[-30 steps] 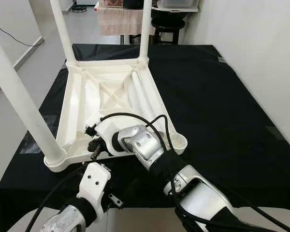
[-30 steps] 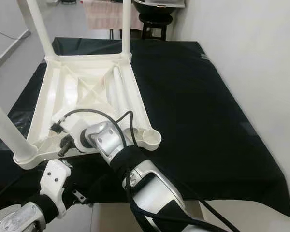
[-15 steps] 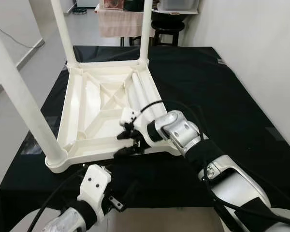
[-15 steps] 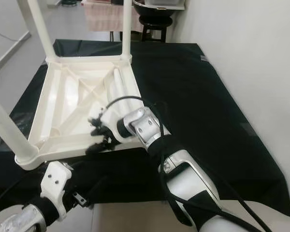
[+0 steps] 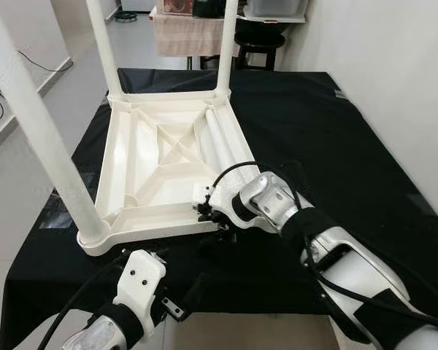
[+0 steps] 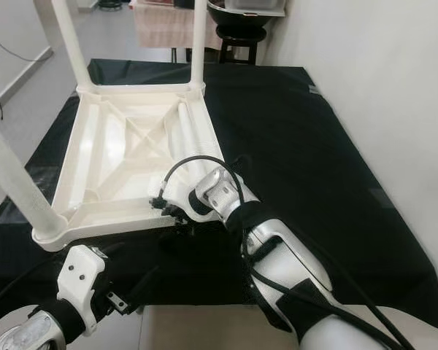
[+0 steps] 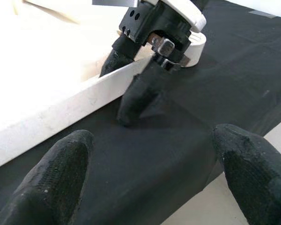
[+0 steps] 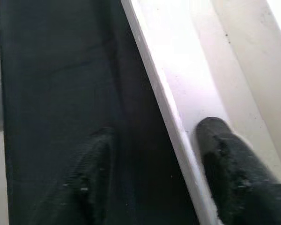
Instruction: Building children table
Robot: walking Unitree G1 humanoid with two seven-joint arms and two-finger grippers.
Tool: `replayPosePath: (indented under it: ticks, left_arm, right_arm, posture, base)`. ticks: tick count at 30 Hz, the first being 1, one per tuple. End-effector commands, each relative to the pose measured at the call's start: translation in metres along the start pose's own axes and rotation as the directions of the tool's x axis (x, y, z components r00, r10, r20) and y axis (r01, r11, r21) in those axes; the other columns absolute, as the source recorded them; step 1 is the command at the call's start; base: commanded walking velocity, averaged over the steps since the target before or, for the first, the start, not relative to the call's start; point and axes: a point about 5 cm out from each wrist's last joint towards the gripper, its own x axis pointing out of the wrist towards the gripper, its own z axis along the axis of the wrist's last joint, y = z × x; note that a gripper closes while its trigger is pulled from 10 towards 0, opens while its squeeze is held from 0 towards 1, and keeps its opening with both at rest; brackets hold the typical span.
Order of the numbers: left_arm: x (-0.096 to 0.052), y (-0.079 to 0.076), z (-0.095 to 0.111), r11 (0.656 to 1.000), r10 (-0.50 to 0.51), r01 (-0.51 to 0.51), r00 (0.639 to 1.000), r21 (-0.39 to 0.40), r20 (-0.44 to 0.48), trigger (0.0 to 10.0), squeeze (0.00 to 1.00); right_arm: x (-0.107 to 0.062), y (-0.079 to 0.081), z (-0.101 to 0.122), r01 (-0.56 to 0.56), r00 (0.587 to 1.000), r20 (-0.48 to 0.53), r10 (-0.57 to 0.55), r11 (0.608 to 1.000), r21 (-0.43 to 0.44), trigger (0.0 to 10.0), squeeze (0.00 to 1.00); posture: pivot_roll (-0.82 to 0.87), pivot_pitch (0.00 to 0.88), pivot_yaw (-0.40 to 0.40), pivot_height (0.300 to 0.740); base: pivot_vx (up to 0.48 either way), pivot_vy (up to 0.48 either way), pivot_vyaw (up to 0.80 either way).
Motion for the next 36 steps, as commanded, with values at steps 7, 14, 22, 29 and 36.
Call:
replayPosePath:
  ticks: [7, 14, 22, 29, 36]
  left_arm:
    - [0.0, 0.0, -0.002, 1.0, -0.003, 0.004, 1.0, 0.009, -0.014, 10.0, 0.0]
    - [0.0, 0.0, -0.002, 1.0, -0.004, 0.004, 1.0, 0.007, -0.012, 10.0, 0.0]
    - [0.001, 0.0, -0.002, 1.0, -0.005, 0.005, 1.0, 0.005, -0.01, 10.0, 0.0]
    - [0.001, 0.0, -0.002, 1.0, -0.006, 0.006, 1.0, 0.004, -0.01, 10.0, 0.0]
    - [0.001, 0.001, -0.002, 1.0, -0.007, 0.007, 1.0, 0.005, -0.011, 10.0, 0.0]
  right_arm:
    - [-0.002, 0.004, 0.032, -0.068, 0.973, 0.225, 0.048, 0.994, 0.085, 0.0, 0.0]
    - [0.012, 0.016, 0.038, -0.114, 0.967, 0.235, 0.095, 0.991, 0.07, 0.0, 0.0]
    - [0.021, 0.019, 0.036, -0.02, 0.97, 0.241, 0.021, 1.0, -0.008, 9.2, 0.0]
    - [0.008, 0.023, 0.052, -0.063, 0.947, 0.307, 0.094, 0.992, -0.111, 10.0, 1.0]
    - [-0.002, 0.022, 0.046, -0.087, 0.978, 0.159, 0.131, 0.961, -0.262, 10.0, 1.0]
  posture:
    - [0.08, 0.101, -0.048, 0.74]
    - [0.08, 0.102, -0.046, 0.74]
    - [0.08, 0.103, -0.046, 0.74]
    - [0.08, 0.102, -0.045, 0.74]
    - [0.07, 0.101, -0.043, 0.74]
  base:
    - [0.0, 0.0, 0.0]
    - [0.0, 0.0, 0.0]
    - [0.0, 0.0, 0.0]
    - [0.0, 0.0, 0.0]
    - [0.0, 0.0, 0.0]
